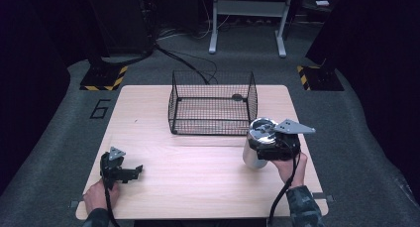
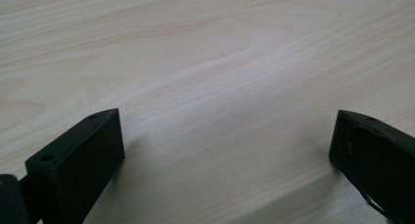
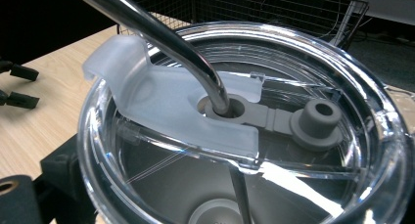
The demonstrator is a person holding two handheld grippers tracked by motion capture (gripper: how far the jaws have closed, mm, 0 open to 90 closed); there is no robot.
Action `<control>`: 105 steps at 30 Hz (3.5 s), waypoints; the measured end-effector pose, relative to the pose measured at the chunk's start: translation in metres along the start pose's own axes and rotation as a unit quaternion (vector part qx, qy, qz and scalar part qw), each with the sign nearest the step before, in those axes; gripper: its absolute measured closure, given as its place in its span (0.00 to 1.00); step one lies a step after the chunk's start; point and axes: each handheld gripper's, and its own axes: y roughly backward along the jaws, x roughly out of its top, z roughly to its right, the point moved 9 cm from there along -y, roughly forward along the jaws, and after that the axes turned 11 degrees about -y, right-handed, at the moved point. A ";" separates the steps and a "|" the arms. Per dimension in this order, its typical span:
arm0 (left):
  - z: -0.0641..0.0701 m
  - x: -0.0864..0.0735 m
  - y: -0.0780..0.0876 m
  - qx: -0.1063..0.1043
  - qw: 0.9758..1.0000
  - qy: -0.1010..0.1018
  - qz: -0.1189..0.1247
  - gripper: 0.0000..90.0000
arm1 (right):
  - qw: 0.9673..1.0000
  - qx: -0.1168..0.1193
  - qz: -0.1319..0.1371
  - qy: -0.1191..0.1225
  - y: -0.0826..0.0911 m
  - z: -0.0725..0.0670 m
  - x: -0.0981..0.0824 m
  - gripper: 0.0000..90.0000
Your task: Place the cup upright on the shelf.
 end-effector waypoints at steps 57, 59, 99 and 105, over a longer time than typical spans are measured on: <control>0.001 0.000 0.000 -0.001 1.000 0.004 0.000 0.00 | 1.000 0.011 0.020 0.014 -0.063 -0.017 0.113 0.04; 0.001 0.000 0.000 -0.001 1.000 0.004 0.000 0.00 | 1.000 0.012 0.020 0.019 -0.066 -0.016 0.114 0.04; 0.001 0.000 0.000 -0.001 1.000 0.004 0.000 0.00 | 0.999 -0.035 0.006 0.006 -0.156 0.000 0.130 0.04; 0.000 0.000 0.000 -0.001 1.000 0.002 0.000 0.00 | 0.999 -0.038 -0.005 0.008 -0.170 -0.002 0.125 0.04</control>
